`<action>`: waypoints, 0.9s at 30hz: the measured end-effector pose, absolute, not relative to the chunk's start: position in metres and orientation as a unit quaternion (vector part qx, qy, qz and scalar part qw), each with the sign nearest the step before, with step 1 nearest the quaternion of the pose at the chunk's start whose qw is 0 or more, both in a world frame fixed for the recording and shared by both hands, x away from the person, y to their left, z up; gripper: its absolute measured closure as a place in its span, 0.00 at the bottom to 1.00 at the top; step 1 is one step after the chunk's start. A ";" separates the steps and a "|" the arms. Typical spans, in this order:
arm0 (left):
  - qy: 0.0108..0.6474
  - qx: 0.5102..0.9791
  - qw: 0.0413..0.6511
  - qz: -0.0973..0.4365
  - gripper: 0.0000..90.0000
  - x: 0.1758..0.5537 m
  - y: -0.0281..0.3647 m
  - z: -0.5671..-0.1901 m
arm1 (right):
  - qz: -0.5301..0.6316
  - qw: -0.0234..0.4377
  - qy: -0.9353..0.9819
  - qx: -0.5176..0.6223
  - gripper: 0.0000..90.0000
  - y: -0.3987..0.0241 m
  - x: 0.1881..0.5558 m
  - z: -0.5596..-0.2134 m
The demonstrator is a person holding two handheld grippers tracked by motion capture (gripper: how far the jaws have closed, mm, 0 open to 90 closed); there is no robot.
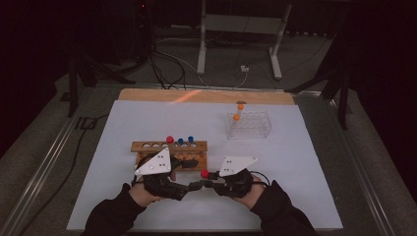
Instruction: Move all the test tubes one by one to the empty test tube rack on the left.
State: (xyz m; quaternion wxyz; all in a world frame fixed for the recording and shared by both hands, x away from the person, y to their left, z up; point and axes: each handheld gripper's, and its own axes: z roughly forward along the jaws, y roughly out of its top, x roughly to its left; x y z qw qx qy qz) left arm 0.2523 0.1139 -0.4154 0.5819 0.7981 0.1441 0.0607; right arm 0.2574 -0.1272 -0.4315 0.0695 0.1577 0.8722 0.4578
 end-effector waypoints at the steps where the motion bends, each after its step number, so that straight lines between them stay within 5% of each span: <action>1: 0.145 0.798 0.582 0.059 0.42 0.252 0.114 -0.415 | 0.457 0.070 0.873 0.155 0.83 -0.126 0.257 -0.432; 21: 0.137 0.823 0.544 0.091 0.78 0.250 0.101 -0.420 | 0.459 0.065 0.872 0.155 0.83 -0.125 0.256 -0.431; 27: 0.142 0.820 0.547 0.092 0.79 0.253 0.105 -0.416 | 0.465 0.072 0.868 0.159 0.77 -0.126 0.257 -0.431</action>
